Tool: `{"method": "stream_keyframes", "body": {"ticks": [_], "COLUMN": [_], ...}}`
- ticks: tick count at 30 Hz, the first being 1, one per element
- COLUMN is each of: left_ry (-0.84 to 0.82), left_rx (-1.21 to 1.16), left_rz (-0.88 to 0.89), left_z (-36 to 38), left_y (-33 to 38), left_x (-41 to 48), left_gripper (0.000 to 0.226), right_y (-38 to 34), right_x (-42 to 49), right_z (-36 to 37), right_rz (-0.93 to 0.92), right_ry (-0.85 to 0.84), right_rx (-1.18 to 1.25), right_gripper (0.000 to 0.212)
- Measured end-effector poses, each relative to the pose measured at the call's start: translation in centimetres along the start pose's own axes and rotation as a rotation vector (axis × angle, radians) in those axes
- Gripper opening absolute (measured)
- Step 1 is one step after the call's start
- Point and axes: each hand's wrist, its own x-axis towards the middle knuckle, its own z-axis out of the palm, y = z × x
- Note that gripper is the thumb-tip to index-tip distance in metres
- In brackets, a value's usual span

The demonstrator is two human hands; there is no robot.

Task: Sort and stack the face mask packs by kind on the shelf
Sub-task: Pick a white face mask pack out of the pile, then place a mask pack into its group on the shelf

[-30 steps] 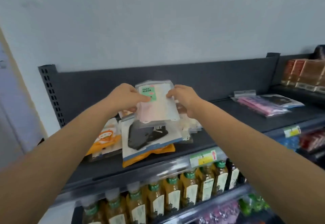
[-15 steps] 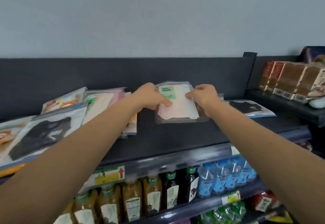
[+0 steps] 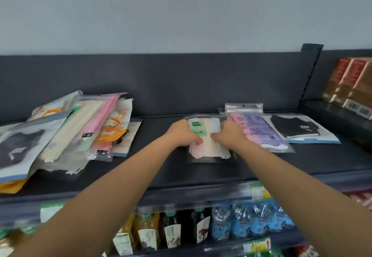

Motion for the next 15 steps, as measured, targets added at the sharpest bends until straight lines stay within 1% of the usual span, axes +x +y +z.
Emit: {"method": "stream_keyframes", "body": {"ticks": [3,5,7,9,13,15], "left_ry": [0.043,0.058,0.102,0.162,0.287,0.36], "left_rx": [0.13,0.184,0.195,0.188,0.234,0.293], "left_rz": [-0.001,0.005,0.04,0.091,0.165,0.19], "left_z": [0.4,0.1,-1.2,-3.4,-9.4,-12.8], "left_y": [0.1,0.1,0.2,0.5,0.0,-1.4], "left_x": [-0.6,-1.2,-1.6,-2.4,-5.1,-6.9], "left_gripper": [0.024,0.026,0.031,0.041,0.059,0.061], "right_y": [0.0,-0.6,-1.7,-3.4,-8.2,-11.1], "right_x": [0.4,0.2,-0.2,-0.4,-1.7,-2.7], "right_z": [0.4,0.5,0.2,-0.1,-0.1,0.5], "right_rz": [-0.011,-0.023,-0.085,-0.18,-0.311,-0.386], "right_ry": [0.033,0.026,0.056,0.084,0.113,0.134], "right_rx": [-0.054,-0.013,0.01,0.03,0.092,0.108], "right_gripper": [0.031,0.037,0.041,0.04,0.03,0.027]}}
